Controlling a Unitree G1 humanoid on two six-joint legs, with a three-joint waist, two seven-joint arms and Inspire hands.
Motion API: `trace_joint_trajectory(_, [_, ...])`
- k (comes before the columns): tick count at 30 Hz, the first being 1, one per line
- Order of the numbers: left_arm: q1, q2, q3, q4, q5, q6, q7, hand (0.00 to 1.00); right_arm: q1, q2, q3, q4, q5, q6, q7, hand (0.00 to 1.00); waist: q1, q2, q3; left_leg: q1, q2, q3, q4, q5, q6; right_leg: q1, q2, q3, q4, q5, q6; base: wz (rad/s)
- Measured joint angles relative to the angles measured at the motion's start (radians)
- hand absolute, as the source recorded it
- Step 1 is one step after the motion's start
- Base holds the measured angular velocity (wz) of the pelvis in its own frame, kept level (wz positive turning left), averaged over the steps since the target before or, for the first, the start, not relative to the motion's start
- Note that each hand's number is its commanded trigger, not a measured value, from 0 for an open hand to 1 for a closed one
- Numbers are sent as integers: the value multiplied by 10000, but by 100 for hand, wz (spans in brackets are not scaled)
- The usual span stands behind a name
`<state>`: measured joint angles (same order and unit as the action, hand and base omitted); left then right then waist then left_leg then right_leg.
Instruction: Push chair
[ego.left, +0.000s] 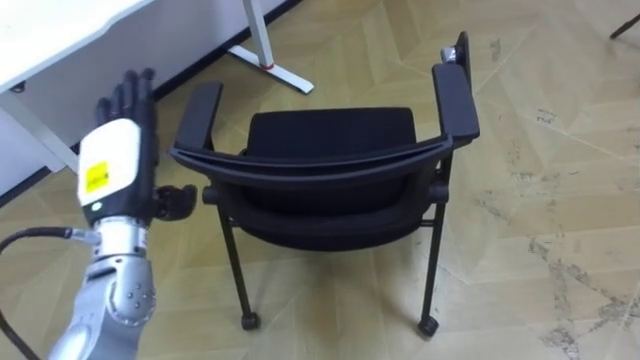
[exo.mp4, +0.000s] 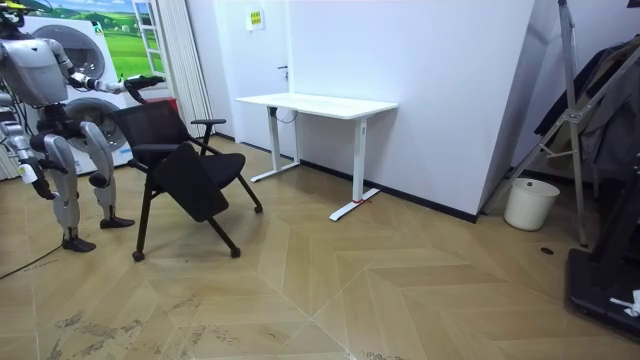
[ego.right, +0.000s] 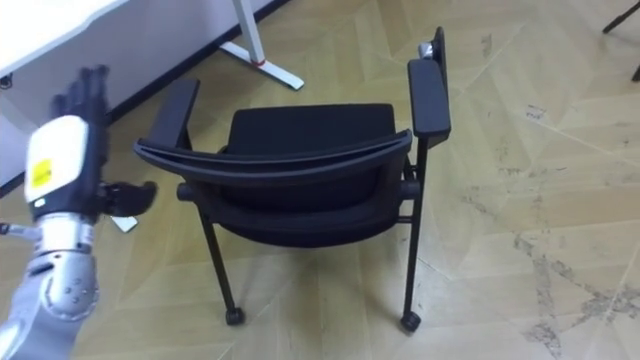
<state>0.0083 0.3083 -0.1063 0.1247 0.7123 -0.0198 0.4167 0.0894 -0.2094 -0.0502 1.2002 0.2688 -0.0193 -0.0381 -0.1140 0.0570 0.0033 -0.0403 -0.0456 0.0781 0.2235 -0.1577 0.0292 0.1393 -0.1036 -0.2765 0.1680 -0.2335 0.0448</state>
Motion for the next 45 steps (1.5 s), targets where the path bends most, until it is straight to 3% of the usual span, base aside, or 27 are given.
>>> trace_joint_trajectory(3, [0, 3, -50, -397, 289, 17, -157, 0, 32, -29, -26, 13, 4, -7, 58, 0, -87, 0, 1, -8, 0, -1, 10, 0, 1, 0, 0, -20, -4, 8, -2, 0])
trace_joint_trajectory(7, [-83, 64, -118, -790, 485, 17, -369, 0, 90, -110, -108, 15, -10, -18, 57, 0, -195, 135, -59, -22, 1, -2, 7, -1, 2, -21, 0, -21, -3, 22, -1, 0])
trace_joint_trajectory(15, [-626, 488, -297, -862, 810, -84, -832, 0, 27, -244, -110, 273, 4, -40, 56, 0, -255, 396, -17, 13, 3, 6, 6, 0, 2, 1, 0, -10, -5, 23, -3, 0])
trace_joint_trajectory(19, [-622, 720, -564, -1226, 852, -79, -1297, 0, -3, -244, -110, 447, -9, -39, 41, 0, -227, 347, 31, -1, 4, 4, 5, 0, 3, -15, 1, 12, -9, 23, -3, 0])
trace_joint_trajectory(25, [-623, 745, -566, -1861, 855, -90, -1691, 0, -94, -245, -110, 444, -11, -40, 18, 0, -226, 306, 59, -4, 5, 5, -7, 0, 2, -26, 3, 22, -9, 23, -3, 0])
trace_joint_trajectory(36, [-623, 802, -619, -1894, 863, -64, -2335, 0, -362, -244, -106, 437, -438, -58, -25, 0, -328, 254, 91, -8, 2, 8, -14, 1, 3, -31, 3, 29, -5, 23, -3, 0])
trace_joint_trajectory(45, [-624, 812, -1060, -1715, 870, 314, -3282, 0, -380, -303, -99, 521, -573, -47, 123, 0, -490, 277, 81, 112, 32, 161, -6, 0, 4, 21, 8, 255, 5, 23, -3, -6])
